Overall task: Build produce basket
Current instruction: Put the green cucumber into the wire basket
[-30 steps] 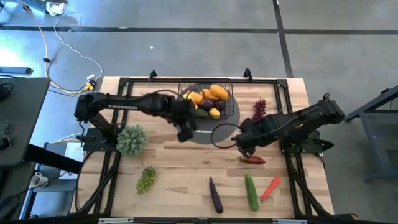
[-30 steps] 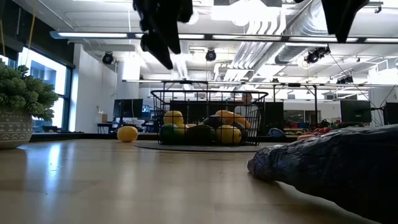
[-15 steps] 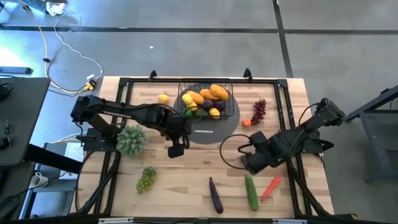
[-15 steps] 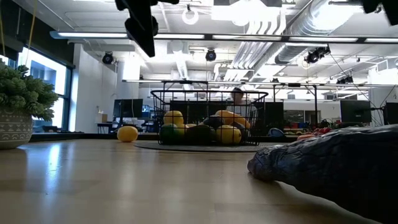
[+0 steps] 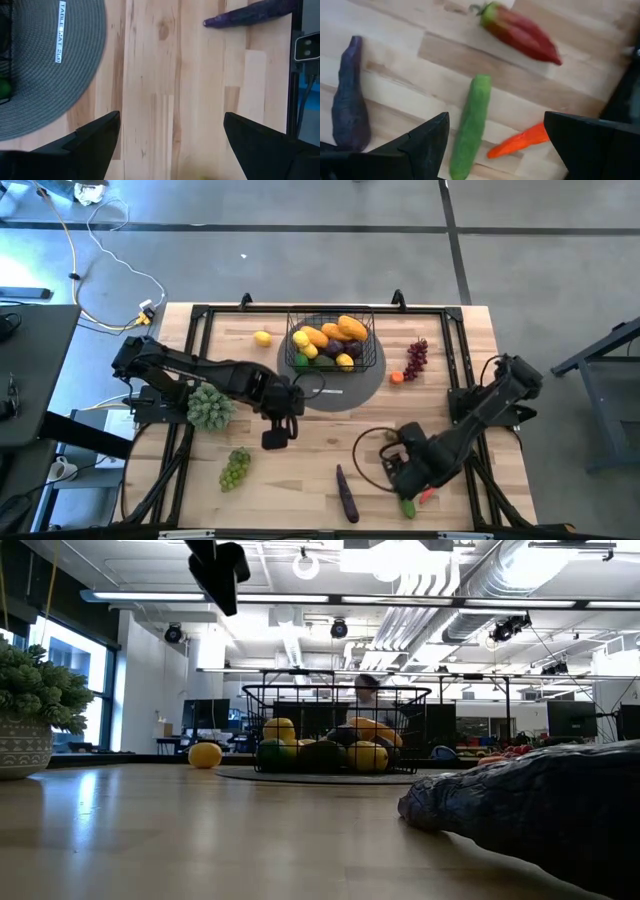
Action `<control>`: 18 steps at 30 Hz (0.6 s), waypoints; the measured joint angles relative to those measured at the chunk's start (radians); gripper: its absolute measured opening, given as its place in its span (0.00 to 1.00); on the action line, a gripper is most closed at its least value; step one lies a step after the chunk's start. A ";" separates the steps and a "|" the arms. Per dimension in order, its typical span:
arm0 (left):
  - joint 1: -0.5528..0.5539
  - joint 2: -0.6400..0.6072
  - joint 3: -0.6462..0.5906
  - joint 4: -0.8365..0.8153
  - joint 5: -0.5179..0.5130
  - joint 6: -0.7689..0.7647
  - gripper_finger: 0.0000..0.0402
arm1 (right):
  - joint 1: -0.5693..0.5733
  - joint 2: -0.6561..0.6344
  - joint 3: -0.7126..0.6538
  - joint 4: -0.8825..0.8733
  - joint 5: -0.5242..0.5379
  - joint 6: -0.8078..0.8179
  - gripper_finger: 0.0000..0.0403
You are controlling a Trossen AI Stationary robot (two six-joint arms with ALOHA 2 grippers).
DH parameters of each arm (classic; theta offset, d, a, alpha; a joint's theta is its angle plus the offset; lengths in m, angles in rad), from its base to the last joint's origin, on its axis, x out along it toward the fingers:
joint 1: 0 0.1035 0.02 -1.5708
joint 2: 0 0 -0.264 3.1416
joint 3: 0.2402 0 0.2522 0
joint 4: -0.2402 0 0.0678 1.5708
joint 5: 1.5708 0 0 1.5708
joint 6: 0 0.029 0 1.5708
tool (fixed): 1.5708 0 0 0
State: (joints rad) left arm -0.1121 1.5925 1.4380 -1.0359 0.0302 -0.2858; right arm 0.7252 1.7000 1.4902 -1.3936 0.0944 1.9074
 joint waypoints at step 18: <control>-0.008 0.000 0.000 0.000 0.000 0.001 0.86 | 0.018 0.234 0.000 0.151 -0.096 0.053 0.71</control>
State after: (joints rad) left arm -0.1200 1.5925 1.4380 -1.0355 0.0299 -0.2852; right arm 0.7429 1.9337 1.4902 -1.2426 -0.0017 1.9602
